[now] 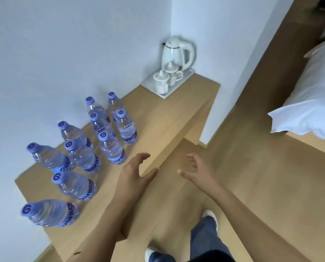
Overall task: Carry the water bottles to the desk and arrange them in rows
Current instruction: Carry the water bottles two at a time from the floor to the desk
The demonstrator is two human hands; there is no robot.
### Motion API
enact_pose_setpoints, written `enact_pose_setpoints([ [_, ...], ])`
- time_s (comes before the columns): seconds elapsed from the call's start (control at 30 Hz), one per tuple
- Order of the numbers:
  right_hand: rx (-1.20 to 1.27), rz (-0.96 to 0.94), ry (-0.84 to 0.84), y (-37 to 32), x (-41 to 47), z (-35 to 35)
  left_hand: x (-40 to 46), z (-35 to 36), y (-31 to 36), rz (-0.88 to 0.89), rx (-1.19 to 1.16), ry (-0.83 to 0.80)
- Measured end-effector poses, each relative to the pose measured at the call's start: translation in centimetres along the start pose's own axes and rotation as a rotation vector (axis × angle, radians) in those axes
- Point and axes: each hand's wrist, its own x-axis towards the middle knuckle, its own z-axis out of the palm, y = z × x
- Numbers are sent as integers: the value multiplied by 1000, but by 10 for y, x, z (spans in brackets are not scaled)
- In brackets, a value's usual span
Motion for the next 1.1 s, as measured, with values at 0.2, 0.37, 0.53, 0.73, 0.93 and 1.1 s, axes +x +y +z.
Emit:
enact_pose_setpoints([
  [0.2, 81, 73, 132, 56, 11, -118, 57, 94, 86, 96, 16, -156],
  [0.37, 62, 125, 222, 108, 24, -232, 103, 189, 161, 109, -57, -274],
  [0.53, 57, 155, 332, 143, 36, -325, 138, 263, 221, 156, -30, -349],
  [0.73, 137, 211, 451, 180, 64, -413, 197, 341, 289, 212, -10, -462],
  [0.93, 162, 268, 482, 207, 138, -486, 290, 420, 342, 237, 31, -520],
  [1.1, 166, 306, 485, 211, 237, -566, 398, 483, 398, 263, 29, -559],
])
